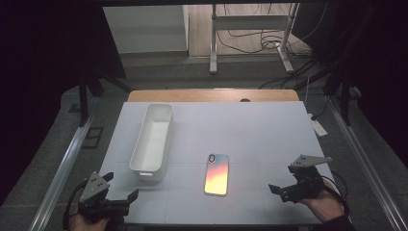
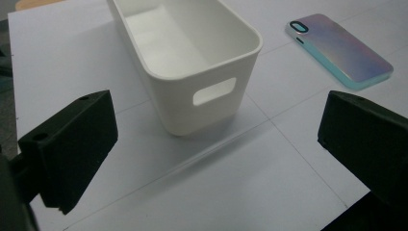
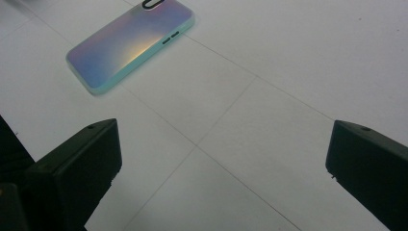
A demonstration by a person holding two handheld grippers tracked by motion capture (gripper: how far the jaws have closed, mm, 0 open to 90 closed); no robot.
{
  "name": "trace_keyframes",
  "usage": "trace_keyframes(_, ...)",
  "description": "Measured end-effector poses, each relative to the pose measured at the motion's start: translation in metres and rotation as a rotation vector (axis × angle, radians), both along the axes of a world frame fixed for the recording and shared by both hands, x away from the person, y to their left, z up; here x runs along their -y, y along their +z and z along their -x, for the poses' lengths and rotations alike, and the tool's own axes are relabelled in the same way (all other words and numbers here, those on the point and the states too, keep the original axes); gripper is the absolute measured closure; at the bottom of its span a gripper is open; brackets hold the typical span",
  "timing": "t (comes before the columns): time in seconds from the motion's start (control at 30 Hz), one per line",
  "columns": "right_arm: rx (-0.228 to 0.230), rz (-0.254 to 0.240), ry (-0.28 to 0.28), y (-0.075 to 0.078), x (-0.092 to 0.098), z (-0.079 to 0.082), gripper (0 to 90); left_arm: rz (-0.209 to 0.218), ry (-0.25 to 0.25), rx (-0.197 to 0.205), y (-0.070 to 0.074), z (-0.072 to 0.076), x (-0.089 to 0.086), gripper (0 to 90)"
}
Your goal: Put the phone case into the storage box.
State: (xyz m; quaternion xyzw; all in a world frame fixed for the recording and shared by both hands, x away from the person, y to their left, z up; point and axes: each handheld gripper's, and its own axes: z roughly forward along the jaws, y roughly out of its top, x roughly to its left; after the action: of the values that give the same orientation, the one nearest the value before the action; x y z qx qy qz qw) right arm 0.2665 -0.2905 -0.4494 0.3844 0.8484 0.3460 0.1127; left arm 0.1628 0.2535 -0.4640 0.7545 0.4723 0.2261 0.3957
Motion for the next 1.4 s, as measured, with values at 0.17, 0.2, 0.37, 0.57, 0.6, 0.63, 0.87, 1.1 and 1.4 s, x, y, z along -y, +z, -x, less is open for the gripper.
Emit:
trace_keyframes(0.17, -0.011, -0.001, 0.015, -0.001, -0.006, -0.003, 0.0, -0.001, 0.0, -0.001, 0.0, 0.0, 0.0, 0.7)
trace_keyframes(0.2, -0.016, 0.0, 0.016, -0.001, -0.008, -0.003, 0.0, -0.003, 0.0, 0.0, 0.0, 0.0, 0.0, 0.7)
trace_keyframes(0.37, -0.031, 0.003, 0.027, -0.003, -0.016, -0.006, 0.0, 0.0, -0.001, 0.0, 0.0, 0.0, 0.0, 0.8)
trace_keyframes(0.57, -0.037, 0.015, 0.041, -0.005, -0.025, -0.01, 0.0, -0.001, -0.001, 0.0, 0.0, 0.0, 0.0, 0.8)
trace_keyframes(0.6, -0.038, 0.018, 0.045, -0.005, -0.026, -0.01, 0.0, 0.001, -0.001, -0.001, 0.0, 0.0, 0.0, 0.8)
trace_keyframes(0.63, -0.04, 0.02, 0.045, -0.005, -0.027, -0.01, 0.0, 0.001, -0.001, -0.001, 0.0, 0.0, 0.0, 0.8)
trace_keyframes(0.87, -0.046, 0.029, 0.063, -0.006, -0.036, -0.013, 0.0, -0.001, -0.001, 0.0, 0.0, 0.0, 0.0, 0.8)
trace_keyframes(1.1, -0.059, 0.035, 0.078, -0.007, -0.044, -0.017, 0.0, 0.002, -0.002, 0.0, 0.0, 0.0, 0.0, 0.8)
trace_keyframes(1.4, -0.055, 0.041, 0.095, -0.008, -0.052, -0.021, 0.0, 0.002, -0.004, 0.0, 0.0, 0.0, 0.0, 0.7)
